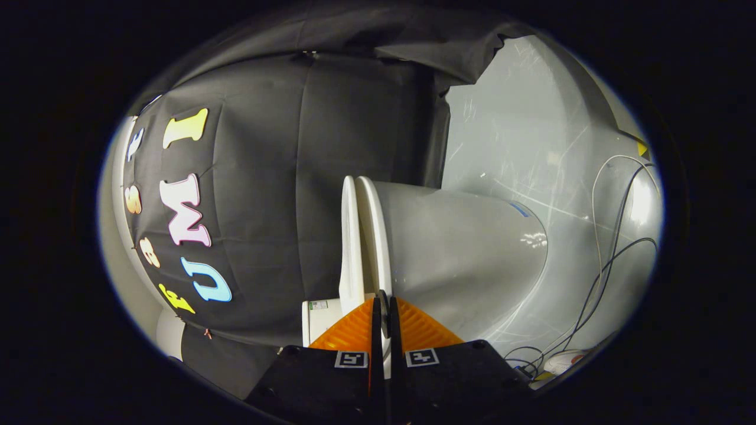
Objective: Open the toilet lid.
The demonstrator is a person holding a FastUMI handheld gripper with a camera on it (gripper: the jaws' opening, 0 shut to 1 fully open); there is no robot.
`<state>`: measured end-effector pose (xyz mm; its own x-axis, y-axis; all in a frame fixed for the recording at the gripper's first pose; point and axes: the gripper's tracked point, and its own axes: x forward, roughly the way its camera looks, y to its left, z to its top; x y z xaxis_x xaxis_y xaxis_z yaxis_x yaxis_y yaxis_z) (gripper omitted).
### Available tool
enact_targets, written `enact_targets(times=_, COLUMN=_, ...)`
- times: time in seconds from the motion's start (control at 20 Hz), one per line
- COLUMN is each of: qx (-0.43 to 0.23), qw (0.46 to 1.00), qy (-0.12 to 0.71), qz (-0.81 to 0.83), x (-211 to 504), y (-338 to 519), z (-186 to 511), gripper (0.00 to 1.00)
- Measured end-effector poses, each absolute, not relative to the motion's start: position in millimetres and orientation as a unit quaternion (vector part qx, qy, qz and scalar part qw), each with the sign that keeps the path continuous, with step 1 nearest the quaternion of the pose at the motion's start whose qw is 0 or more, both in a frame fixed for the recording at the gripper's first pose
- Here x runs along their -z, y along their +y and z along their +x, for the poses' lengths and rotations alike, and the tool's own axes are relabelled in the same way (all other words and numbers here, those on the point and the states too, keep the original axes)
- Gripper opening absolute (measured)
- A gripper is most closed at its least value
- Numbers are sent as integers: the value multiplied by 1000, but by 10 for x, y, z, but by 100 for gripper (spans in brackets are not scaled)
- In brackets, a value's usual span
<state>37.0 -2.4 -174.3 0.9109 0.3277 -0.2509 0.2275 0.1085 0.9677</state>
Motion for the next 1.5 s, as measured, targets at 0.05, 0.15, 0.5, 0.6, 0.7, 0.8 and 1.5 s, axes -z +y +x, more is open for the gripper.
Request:
enact_targets(times=0.05, qx=-37, qw=719, qy=208, qz=662, x=1770, y=-27, z=411, gripper=5)
enact_targets(times=0.15, qx=-40, qw=730, qy=209, qz=649, x=1747, y=-70, z=393, gripper=5)
enact_targets(times=0.5, qx=-37, qw=753, qy=219, qz=619, x=1690, y=-85, z=406, gripper=5)
enact_targets(times=0.6, qx=-31, qw=754, qy=224, qz=617, x=1642, y=-90, z=416, gripper=5)
enact_targets(times=0.7, qx=-34, qw=762, qy=223, qz=607, x=1559, y=-82, z=398, gripper=5)
enact_targets(times=0.8, qx=-34, qw=776, qy=229, qz=587, x=1488, y=-56, z=391, gripper=5)
enact_targets(times=1.5, qx=-24, qw=865, qy=206, qz=458, x=531, y=190, z=375, gripper=5)
